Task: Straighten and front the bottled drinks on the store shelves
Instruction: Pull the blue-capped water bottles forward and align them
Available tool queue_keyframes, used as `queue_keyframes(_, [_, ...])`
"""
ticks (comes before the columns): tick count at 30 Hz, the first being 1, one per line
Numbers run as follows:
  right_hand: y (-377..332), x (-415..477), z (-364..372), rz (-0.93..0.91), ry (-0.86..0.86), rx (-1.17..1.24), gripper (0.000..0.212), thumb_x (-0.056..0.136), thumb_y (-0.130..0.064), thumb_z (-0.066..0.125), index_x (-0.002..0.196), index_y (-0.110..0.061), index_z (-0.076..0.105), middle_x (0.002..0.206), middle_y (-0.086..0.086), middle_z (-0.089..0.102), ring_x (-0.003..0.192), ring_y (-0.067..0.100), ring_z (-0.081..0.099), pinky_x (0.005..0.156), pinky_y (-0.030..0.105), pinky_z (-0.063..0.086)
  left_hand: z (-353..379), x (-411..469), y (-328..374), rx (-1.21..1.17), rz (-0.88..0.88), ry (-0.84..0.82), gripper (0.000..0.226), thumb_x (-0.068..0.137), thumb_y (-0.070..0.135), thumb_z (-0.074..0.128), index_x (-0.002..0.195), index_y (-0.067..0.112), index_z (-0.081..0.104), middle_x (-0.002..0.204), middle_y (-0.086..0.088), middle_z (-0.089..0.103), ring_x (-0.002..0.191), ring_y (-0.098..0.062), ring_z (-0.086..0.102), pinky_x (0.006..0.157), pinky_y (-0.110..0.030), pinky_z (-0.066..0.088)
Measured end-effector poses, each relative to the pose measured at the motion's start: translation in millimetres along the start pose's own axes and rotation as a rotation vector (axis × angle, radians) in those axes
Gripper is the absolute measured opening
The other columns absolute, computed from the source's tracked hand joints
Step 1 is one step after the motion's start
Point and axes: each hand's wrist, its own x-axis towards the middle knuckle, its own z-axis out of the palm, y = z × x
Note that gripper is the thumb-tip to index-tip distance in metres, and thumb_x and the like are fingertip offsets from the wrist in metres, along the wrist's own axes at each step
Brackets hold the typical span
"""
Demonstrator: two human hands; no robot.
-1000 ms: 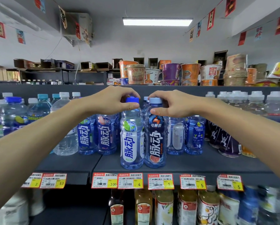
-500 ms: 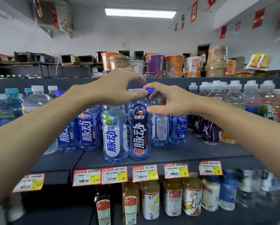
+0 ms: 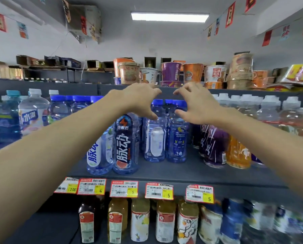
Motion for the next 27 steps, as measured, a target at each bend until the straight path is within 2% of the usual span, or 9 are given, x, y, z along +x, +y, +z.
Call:
queue_keyframes(4, [2.7,0.4,7.6,0.029,-0.069,0.087,0.072,0.089,-0.051,0.064,0.15,-0.024,0.04,0.148,0.01,0.045,0.137,0.031,0.038,0.111,0.046,0.034,3.6,10.0,2.8,-0.013,-0.029,-0.078,0.093,0.078,0.063,0.074,0.152,0.022,0.036,0.147,-0.001,0.049,0.13,-0.026,0.049,0.102,-0.046,0.046])
queue_keyframes(7, [0.9,3.3,12.2,0.057,-0.104,0.176,0.073,0.089,-0.05,0.066,0.151,-0.026,0.037,0.15,0.011,0.044,0.135,0.032,0.043,0.106,0.045,0.04,7.0,13.1,0.9,-0.041,-0.022,-0.056,0.081,0.079,0.06,0.075,0.145,0.023,0.045,0.137,0.001,0.056,0.121,-0.024,0.054,0.093,-0.044,0.051])
queue_keyframes(9, [1.7,7.8,14.6,0.099,-0.163,0.226,0.072,0.091,-0.049,0.065,0.152,-0.026,0.034,0.148,0.011,0.045,0.129,0.031,0.049,0.099,0.041,0.042,5.1,18.8,0.3,-0.078,-0.036,-0.07,0.078,0.08,0.06,0.073,0.143,0.021,0.048,0.135,-0.001,0.057,0.119,-0.024,0.056,0.095,-0.045,0.052])
queue_keyframes(12, [5.3,13.3,15.5,0.164,-0.258,0.307,0.063,0.097,-0.046,0.061,0.15,-0.024,0.037,0.134,0.011,0.056,0.101,0.024,0.057,0.082,0.031,0.04,0.0,31.2,0.3,-0.09,-0.059,-0.138,0.067,0.089,0.06,0.064,0.139,0.016,0.054,0.132,-0.007,0.061,0.115,-0.029,0.059,0.097,-0.047,0.051])
queue_keyframes(15, [7.4,14.5,13.9,0.163,-0.286,0.355,0.053,0.1,-0.043,0.057,0.147,-0.023,0.042,0.12,0.008,0.061,0.083,0.015,0.055,0.071,0.028,0.037,1.9,41.6,2.5,-0.096,-0.094,-0.19,0.057,0.095,0.058,0.055,0.122,0.009,0.065,0.114,-0.013,0.068,0.102,-0.032,0.065,0.087,-0.046,0.056])
queue_keyframes(19, [12.6,17.4,6.8,0.124,-0.247,0.352,0.038,0.105,-0.035,0.051,0.139,-0.02,0.056,0.125,0.008,0.065,0.097,0.017,0.052,0.081,0.027,0.034,6.8,50.7,2.0,-0.199,-0.103,-0.171,0.048,0.099,0.047,0.056,0.108,0.003,0.072,0.102,-0.016,0.073,0.094,-0.032,0.069,0.084,-0.047,0.058])
queue_keyframes(23, [17.8,17.5,-4.8,0.109,-0.285,0.343,0.036,0.103,-0.033,0.055,0.137,-0.02,0.06,0.126,0.005,0.064,0.101,0.015,0.053,0.085,0.028,0.036,-2.0,50.9,-2.4,-0.284,-0.092,-0.196,0.029,0.095,0.036,0.065,0.101,0.01,0.075,0.09,-0.007,0.076,0.085,-0.023,0.071,0.08,-0.04,0.06])
queue_keyframes(25, [20.9,15.6,-12.0,0.091,-0.311,0.353,0.035,0.103,-0.034,0.055,0.135,-0.023,0.06,0.123,0.002,0.065,0.097,0.014,0.055,0.085,0.028,0.037,-7.9,48.7,-2.5,-0.319,-0.062,-0.206,0.021,0.094,0.029,0.066,0.104,0.012,0.075,0.086,-0.005,0.077,0.08,-0.019,0.072,0.079,-0.038,0.06])
queue_keyframes(27, [25.0,12.9,-19.9,0.062,-0.342,0.366,0.032,0.102,-0.035,0.056,0.133,-0.026,0.061,0.113,-0.001,0.067,0.085,0.009,0.058,0.076,0.025,0.039,-14.2,44.4,-3.1,-0.377,-0.019,-0.21,0.02,0.093,0.021,0.066,0.112,0.016,0.072,0.092,-0.004,0.076,0.083,-0.017,0.071,0.081,-0.037,0.058])
